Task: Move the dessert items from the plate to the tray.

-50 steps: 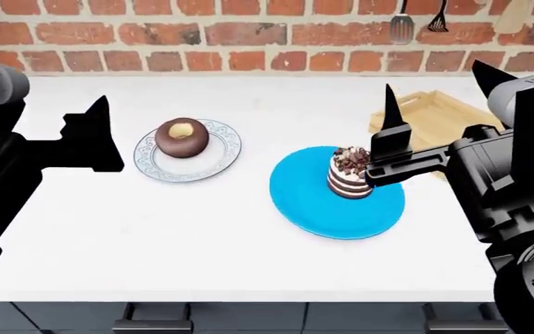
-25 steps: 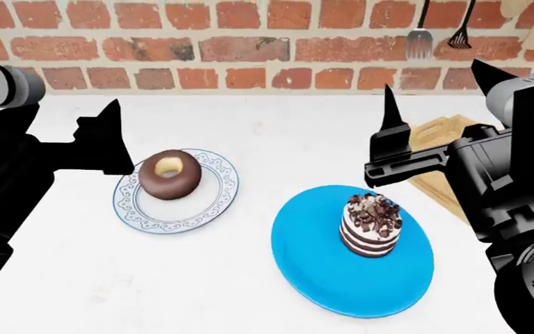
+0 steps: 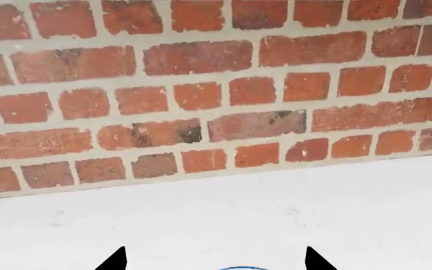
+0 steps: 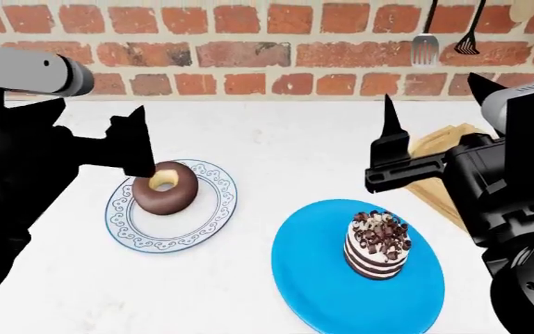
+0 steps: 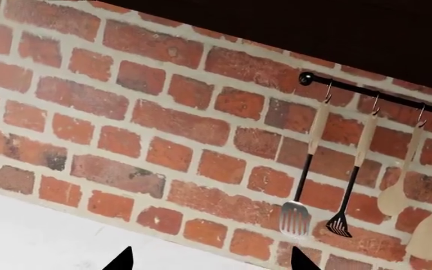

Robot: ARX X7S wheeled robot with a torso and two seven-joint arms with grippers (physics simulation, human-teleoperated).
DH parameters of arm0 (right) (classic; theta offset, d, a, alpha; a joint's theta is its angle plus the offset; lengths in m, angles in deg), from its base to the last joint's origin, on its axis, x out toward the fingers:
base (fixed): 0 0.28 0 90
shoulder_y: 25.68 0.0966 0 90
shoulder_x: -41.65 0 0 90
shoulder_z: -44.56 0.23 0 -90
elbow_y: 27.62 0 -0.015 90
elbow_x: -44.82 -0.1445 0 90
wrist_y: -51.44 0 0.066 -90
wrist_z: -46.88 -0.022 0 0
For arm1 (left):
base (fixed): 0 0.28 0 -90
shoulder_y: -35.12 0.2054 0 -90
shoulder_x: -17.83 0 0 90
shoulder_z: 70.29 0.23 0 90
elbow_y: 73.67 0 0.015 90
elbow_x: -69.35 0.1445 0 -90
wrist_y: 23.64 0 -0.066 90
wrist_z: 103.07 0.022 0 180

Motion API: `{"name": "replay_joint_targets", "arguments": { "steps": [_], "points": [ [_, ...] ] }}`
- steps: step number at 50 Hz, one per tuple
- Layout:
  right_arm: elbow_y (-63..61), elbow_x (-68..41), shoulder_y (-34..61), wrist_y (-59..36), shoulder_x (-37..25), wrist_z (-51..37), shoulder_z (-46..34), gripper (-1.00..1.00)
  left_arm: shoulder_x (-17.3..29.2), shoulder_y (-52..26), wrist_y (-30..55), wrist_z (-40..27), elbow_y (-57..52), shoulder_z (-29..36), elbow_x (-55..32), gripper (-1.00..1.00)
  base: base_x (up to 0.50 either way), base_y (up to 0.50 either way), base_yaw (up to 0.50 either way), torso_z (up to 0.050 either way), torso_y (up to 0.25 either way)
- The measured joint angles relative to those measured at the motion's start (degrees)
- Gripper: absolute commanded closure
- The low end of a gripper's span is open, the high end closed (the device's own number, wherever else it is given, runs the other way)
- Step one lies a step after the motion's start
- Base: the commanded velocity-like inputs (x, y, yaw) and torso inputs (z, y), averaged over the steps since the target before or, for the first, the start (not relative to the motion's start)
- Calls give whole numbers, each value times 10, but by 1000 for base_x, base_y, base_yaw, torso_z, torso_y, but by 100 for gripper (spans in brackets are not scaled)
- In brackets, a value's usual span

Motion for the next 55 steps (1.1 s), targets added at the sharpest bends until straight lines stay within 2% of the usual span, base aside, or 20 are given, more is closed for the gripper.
{"name": "replay_joint_targets", "arguments": {
  "steps": [21,37,55],
  "points": [
    [25,-7,-29,21,-1,5,-1,-100,-31,-181,65,-35,218,205,-80,-100,0,0,0,0,0],
    [32,5,-51,46,-8,12,-3,-100,-52,-242,92,45,322,310,-60,-100,0,0,0,0,0],
    [35,18,-55,59,-17,15,-19,-100,-47,-272,93,109,364,406,-57,-100,0,0,0,0,0]
  ]
}}
